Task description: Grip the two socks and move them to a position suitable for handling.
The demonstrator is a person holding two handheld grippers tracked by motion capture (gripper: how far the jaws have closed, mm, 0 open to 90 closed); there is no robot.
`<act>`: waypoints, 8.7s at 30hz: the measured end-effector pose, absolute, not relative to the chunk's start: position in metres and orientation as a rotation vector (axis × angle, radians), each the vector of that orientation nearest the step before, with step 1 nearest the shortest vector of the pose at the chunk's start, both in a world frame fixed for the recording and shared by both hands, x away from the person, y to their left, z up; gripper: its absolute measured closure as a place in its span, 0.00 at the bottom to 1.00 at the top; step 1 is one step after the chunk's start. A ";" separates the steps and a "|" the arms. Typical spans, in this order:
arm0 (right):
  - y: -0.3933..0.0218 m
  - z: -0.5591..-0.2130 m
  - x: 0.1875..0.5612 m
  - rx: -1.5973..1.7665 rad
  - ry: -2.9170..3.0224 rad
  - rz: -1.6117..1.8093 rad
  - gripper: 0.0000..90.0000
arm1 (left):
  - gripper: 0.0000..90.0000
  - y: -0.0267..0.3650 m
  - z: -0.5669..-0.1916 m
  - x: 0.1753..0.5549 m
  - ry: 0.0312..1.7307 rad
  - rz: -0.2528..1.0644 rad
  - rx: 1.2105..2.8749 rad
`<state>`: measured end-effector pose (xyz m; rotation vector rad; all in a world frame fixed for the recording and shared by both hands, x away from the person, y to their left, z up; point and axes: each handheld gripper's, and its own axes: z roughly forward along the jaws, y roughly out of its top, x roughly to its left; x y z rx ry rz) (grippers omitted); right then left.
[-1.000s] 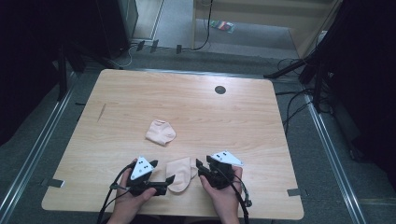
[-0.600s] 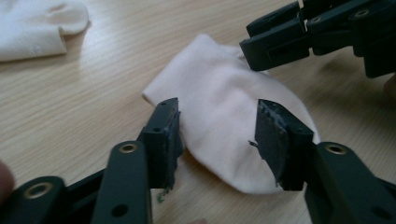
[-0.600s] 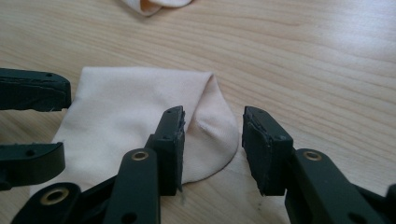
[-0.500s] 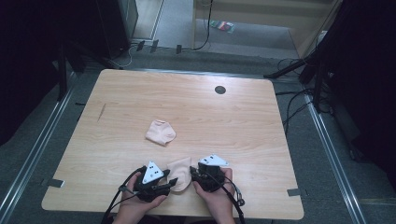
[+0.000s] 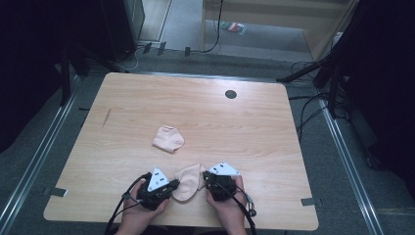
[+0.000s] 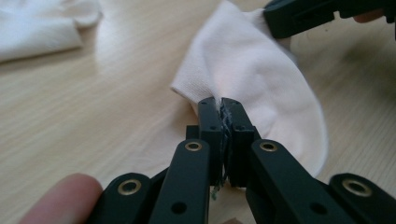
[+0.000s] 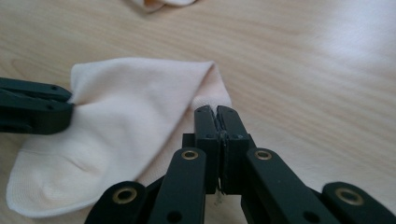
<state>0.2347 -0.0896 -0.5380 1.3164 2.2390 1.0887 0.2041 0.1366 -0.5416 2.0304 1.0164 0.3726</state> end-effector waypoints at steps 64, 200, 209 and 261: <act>-0.094 -0.524 0.237 1.074 2.307 1.452 0.65 | 0.99 0.170 -0.518 0.223 0.632 0.368 1.908; -0.060 -0.491 0.272 1.078 2.236 1.256 0.54 | 0.16 0.269 -0.546 0.243 1.292 0.485 1.624; -0.032 -0.502 0.343 1.133 2.286 1.195 0.63 | 0.16 0.263 -0.550 0.246 1.296 0.483 1.646; 0.024 -0.436 0.345 1.057 2.259 1.314 0.99 | 0.27 0.194 -0.547 0.314 1.252 0.455 1.832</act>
